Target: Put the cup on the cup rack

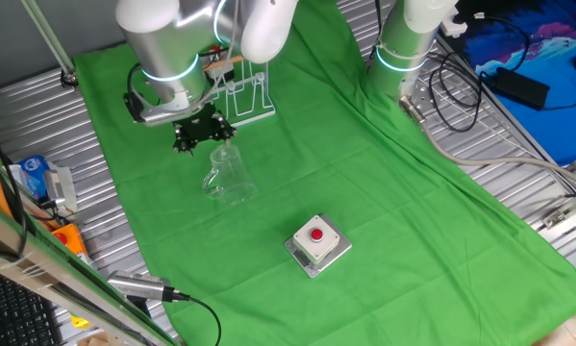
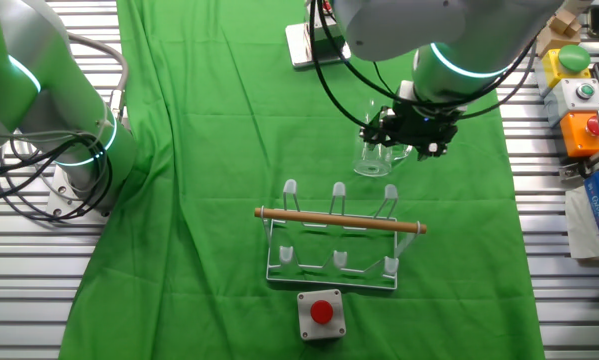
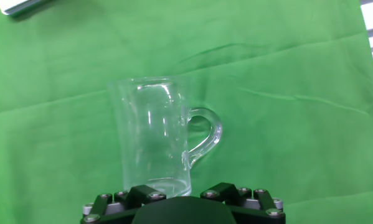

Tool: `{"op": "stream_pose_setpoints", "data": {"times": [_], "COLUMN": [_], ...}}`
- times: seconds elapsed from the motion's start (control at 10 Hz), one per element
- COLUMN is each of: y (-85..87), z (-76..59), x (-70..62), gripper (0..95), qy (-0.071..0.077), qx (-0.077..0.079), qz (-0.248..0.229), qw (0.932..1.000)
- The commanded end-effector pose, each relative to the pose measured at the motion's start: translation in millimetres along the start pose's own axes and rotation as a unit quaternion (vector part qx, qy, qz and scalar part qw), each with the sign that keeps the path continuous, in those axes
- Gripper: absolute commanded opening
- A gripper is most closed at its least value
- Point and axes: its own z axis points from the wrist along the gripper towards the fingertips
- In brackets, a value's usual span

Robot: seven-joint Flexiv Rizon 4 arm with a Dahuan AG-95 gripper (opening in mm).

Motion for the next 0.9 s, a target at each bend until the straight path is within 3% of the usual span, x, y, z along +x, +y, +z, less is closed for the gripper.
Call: {"op": "stream_pose_setpoints", "data": {"times": [0.1,0.2,0.3,0.5,0.9], "y": [-0.2,-0.2,-0.2,-0.2,-0.2], "z": [0.1,0.1,0.1,0.1,0.1], "x": [0.6,0.6,0.6,0.6,0.6], "gripper": [76.0,76.0,76.0,76.0,76.0], "qy": [0.004,-0.004,0.000,0.007,-0.005], "qx": [0.002,0.002,0.004,0.005,0.007], "qz": [0.018,0.049,0.067,0.083,0.091], "qw": [0.9998,0.9988,0.9977,0.9965,0.9958]}}
